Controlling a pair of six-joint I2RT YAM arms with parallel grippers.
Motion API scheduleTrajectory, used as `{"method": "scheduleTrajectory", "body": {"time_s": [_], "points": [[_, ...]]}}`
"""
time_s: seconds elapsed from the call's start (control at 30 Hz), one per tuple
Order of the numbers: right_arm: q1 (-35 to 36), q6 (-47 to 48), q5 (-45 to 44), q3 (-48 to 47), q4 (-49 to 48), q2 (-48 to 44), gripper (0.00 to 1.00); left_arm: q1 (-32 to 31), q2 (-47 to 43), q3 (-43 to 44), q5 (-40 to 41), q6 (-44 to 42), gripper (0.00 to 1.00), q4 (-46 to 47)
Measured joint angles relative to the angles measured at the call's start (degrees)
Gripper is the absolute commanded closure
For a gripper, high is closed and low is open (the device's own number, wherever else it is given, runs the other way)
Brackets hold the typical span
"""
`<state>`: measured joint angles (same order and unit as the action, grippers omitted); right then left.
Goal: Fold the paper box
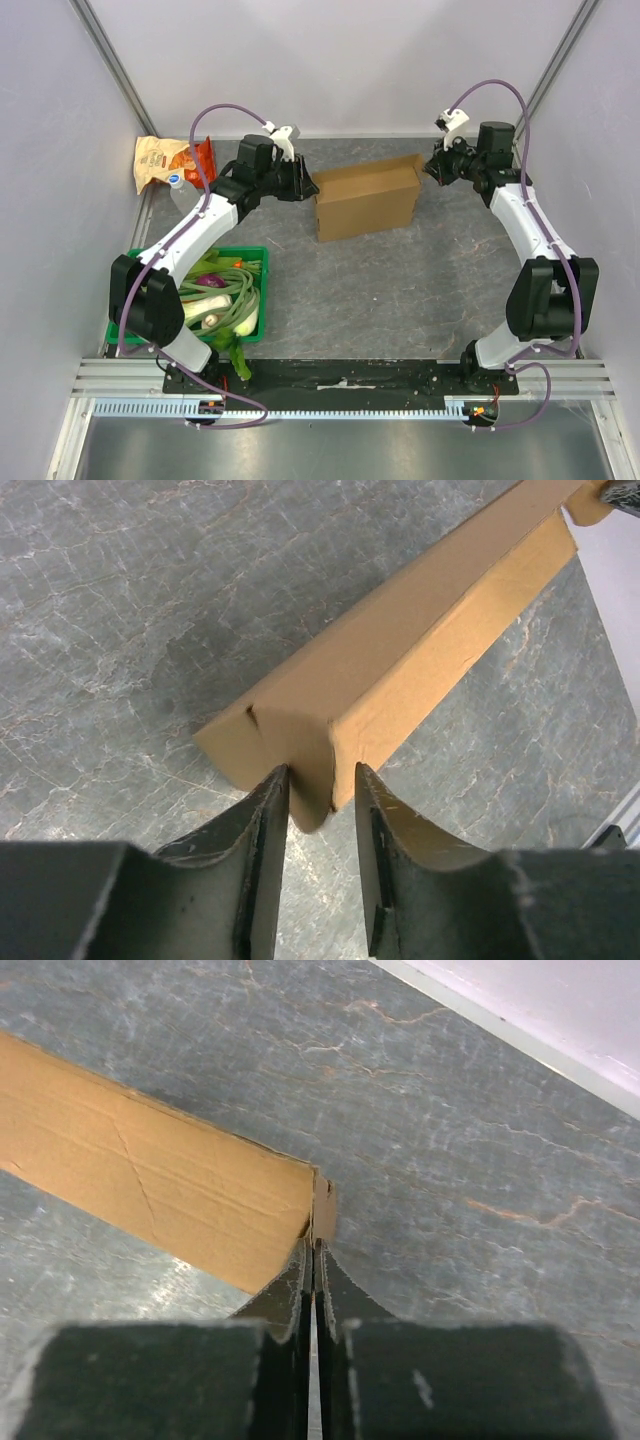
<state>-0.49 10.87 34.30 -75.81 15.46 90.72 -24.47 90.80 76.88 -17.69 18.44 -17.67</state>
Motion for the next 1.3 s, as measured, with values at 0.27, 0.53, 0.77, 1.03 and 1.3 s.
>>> {"method": "scheduleTrajectory", "body": {"time_s": [0.27,0.53,0.77,1.03,1.3], "points": [[5.09,-2.27,-6.27,0.31,-0.9,-1.07,1.0,0.24,0.02,0.22,-0.96,0.13,0.83,-0.26],[6.03,-6.43,-11.34,4.48,-2.93,-5.57,1.0,0.11,0.02,0.31,-0.74,0.13,0.9,-0.28],[6.29,-8.68,-13.44,6.86,-5.53,-6.8,1.0,-0.81,0.44,0.55,0.46,0.22,0.97,-0.2],[7.32,-9.62,-20.11,11.82,-9.38,-9.55,1.0,-3.48,1.03,1.4,4.11,0.83,0.98,-0.15],[10.32,-13.88,-30.73,15.32,-12.7,-11.96,1.0,-5.42,1.03,0.85,7.63,2.75,0.98,1.57]]}}
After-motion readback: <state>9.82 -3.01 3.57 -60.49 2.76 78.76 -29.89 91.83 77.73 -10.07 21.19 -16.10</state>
